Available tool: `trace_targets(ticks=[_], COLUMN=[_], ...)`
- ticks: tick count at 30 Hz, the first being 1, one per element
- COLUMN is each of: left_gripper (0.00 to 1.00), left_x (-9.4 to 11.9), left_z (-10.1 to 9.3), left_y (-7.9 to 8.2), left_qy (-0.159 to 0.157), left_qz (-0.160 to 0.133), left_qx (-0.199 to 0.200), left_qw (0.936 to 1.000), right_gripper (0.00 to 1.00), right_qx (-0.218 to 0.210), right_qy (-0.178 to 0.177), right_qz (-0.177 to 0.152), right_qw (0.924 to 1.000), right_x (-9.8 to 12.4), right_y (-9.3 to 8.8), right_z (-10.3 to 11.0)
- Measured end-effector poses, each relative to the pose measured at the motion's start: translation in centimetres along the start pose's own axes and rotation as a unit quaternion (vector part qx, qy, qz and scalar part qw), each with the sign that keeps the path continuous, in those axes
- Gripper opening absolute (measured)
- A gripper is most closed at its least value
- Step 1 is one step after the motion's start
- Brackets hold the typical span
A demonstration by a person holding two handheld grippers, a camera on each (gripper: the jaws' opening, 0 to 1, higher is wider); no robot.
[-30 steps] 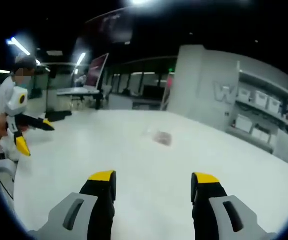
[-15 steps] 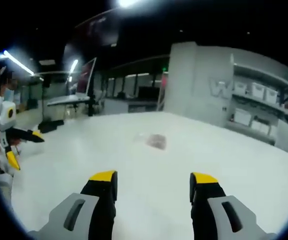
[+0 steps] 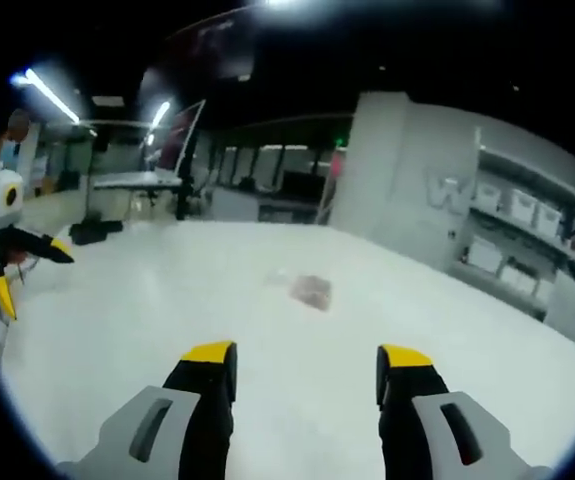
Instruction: Open the resealable bag by pulling the two sides of the seal apart until the entire bag opening is separated and visibly accessible.
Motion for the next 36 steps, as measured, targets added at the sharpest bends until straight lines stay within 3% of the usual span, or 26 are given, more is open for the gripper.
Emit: trace_targets(ticks=[16, 36], left_gripper=[0.92, 0.92], left_x=[-0.3, -0.6], left_z=[0.1, 0.2], left_y=[0.1, -0.1], left_qy=[-0.004, -0.010], left_qz=[0.001, 0.006], left_qx=[-0.001, 0.000], left_qw=[1.0000, 0.9999], right_gripper=[0.51, 0.46], right_qx=[0.023, 0.062], right_qy=[0.002, 0.028], right_qz=[0.010, 0.015], right_qw=[0.9997, 0.9976], right_x=[-1.3, -4.1], right_y=[-0.8, 0.0], right_z=[0.1, 1.9])
Point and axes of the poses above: the point that each gripper's makers call its tool centre point, and the gripper's own axes: x roughly backward along the fingers, z roughly to its left, y roughly out of its top, the point moved 4 cm from there along x, roughly backward along the fingers, and after that the axes turned 1 degree about z, right-handed, at the moved point
